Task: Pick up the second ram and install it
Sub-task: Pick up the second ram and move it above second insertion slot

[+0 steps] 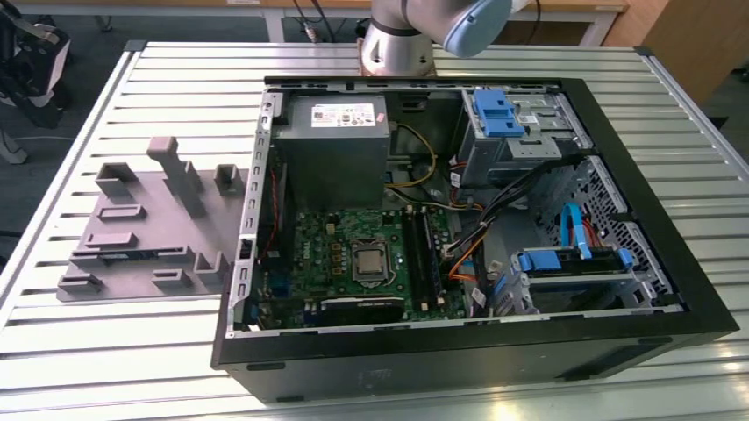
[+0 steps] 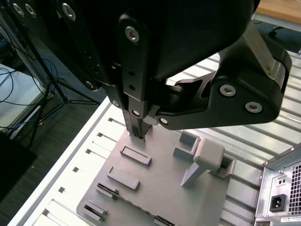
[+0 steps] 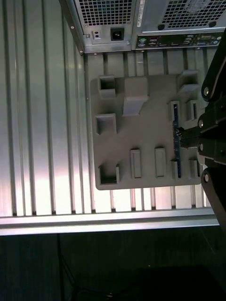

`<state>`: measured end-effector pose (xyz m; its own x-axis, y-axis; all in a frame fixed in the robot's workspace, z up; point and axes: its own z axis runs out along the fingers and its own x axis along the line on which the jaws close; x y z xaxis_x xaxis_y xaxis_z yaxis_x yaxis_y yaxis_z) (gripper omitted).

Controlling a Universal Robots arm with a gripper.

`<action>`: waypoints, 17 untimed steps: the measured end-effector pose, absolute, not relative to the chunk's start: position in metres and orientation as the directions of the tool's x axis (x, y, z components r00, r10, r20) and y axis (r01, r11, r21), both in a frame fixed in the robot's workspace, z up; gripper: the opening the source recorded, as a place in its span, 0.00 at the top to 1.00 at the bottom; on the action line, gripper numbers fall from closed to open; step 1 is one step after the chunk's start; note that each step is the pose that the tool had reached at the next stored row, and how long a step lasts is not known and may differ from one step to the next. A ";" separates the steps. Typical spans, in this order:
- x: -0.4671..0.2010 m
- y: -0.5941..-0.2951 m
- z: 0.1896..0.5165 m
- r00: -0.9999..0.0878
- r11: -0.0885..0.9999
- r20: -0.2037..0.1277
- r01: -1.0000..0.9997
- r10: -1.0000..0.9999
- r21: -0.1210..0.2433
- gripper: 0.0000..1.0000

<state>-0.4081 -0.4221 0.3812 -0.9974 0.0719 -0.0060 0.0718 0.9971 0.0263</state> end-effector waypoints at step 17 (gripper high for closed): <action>-0.408 -0.422 0.381 -1.000 1.000 -0.006 0.014 0.014 0.026 0.89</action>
